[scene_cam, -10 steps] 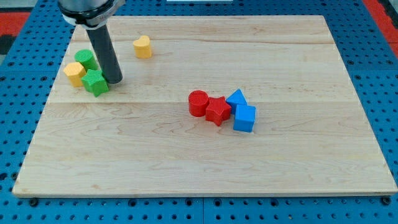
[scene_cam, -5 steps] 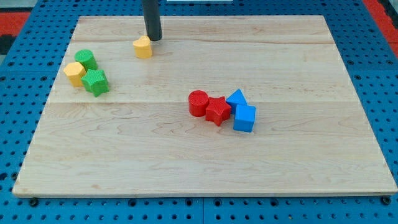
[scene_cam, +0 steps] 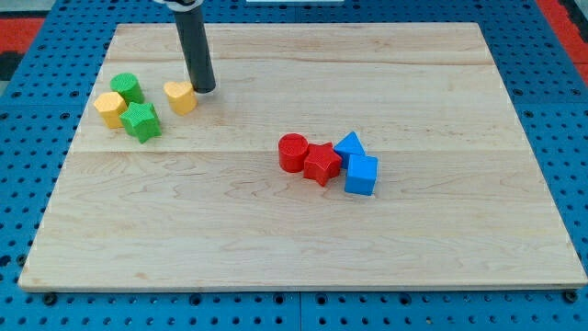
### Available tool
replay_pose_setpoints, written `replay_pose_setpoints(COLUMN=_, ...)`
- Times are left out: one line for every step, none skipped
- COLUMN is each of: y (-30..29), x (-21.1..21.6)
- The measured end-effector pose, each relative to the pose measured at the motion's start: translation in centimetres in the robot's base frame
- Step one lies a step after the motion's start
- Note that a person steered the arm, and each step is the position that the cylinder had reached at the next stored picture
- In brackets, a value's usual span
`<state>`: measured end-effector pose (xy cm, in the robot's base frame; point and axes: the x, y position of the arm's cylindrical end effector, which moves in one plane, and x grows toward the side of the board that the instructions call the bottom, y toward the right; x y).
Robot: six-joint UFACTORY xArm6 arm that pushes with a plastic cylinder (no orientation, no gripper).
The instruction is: Push the yellow heart close to the group of blocks
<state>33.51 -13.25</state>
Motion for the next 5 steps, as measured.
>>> replay_pose_setpoints(y=-1.8, x=0.7)
replay_pose_setpoints(y=-3.1, x=1.1)
replay_pose_setpoints(y=-3.1, x=1.1)
replay_pose_setpoints(y=-0.6, x=0.4)
replay_pose_setpoints(y=3.2, x=-1.1)
